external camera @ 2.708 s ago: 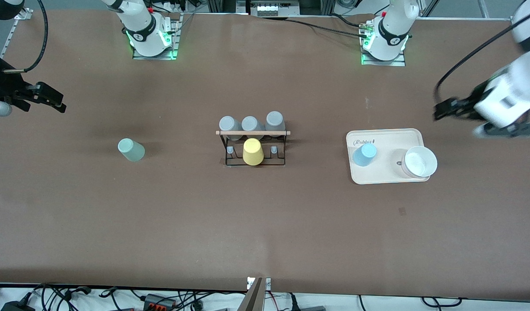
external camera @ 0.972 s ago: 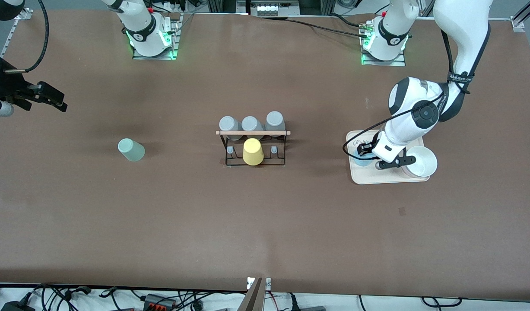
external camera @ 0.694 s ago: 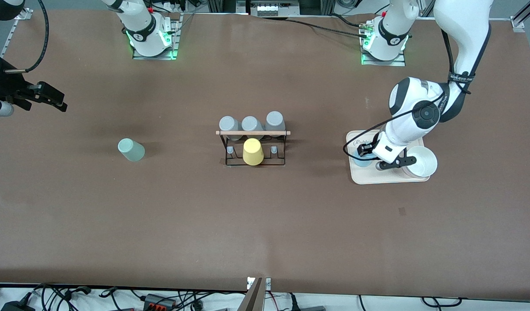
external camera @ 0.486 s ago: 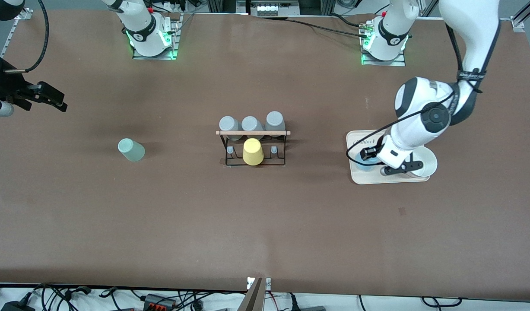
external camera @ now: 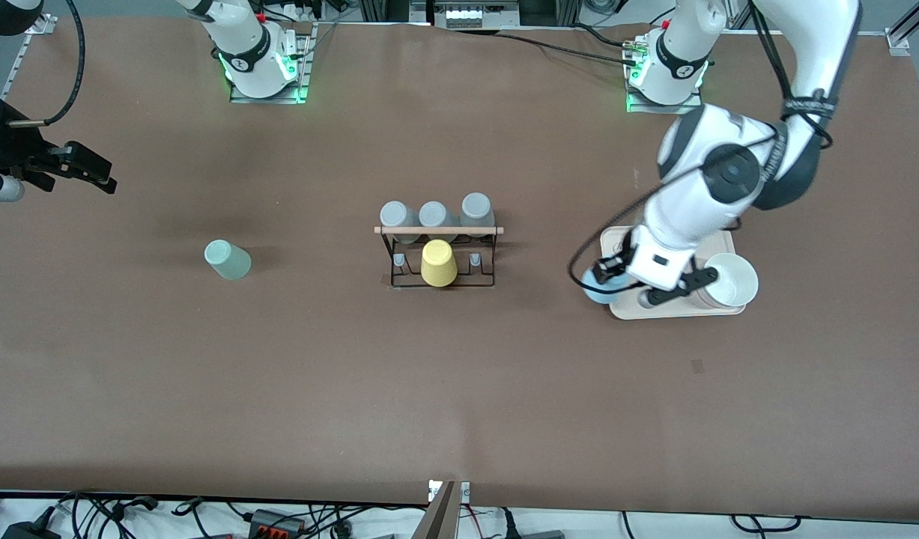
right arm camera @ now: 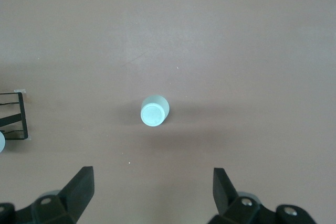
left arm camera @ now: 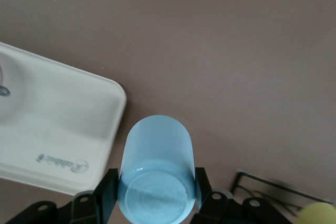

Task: Hang scattered cups on rack with three cups
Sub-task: 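Carry the light blue cup with the left gripper to the rack, then lower the light blue cup onto the rack beside the yellow cup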

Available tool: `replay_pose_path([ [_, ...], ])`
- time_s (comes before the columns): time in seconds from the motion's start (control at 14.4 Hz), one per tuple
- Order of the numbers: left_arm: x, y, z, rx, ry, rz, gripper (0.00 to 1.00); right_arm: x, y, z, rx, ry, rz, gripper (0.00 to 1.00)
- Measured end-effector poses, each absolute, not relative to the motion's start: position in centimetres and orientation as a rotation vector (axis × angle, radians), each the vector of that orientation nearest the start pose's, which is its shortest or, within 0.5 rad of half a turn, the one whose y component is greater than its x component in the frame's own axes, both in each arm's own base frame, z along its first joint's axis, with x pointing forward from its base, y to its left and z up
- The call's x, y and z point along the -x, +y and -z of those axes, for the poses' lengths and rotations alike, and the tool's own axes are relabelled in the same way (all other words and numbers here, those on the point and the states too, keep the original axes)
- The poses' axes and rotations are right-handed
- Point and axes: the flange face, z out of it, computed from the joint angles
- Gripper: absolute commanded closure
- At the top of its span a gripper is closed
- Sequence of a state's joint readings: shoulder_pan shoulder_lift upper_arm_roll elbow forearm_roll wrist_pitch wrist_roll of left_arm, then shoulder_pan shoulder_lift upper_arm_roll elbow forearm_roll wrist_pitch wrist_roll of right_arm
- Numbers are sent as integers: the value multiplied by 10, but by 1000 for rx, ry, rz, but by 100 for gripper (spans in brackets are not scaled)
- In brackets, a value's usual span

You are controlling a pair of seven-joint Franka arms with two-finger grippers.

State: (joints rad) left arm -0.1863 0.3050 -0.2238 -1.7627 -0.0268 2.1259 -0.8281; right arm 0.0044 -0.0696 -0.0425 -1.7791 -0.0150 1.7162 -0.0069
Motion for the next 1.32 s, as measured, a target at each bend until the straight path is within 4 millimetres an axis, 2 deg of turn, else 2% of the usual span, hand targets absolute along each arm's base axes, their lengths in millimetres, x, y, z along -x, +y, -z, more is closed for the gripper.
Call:
replay_pose_path([
  [0.14, -590, -282, -423, 3158, -791, -18, 72, -540, -24, -576, 3169, 42, 10, 0],
  [0.28, -587, -320, -435, 3147, -865, -36, 72, -540, -24, -576, 3172, 42, 9, 0],
  [0.49, -578, -379, -424, 3133, -959, -72, 72, -539, -24, -575, 3172, 41, -4, 0],
  [0.69, -570, -422, -412, 3122, -1021, -101, 72, -539, -24, -575, 3172, 41, -14, 0],
  [0.97, -562, -452, -396, 3109, -1041, -126, 72, -539, -24, -575, 3172, 41, -15, 0],
  [1.32, -559, -461, -354, 3041, -1033, -131, 72, -539, -24, -575, 3172, 41, -15, 0],
])
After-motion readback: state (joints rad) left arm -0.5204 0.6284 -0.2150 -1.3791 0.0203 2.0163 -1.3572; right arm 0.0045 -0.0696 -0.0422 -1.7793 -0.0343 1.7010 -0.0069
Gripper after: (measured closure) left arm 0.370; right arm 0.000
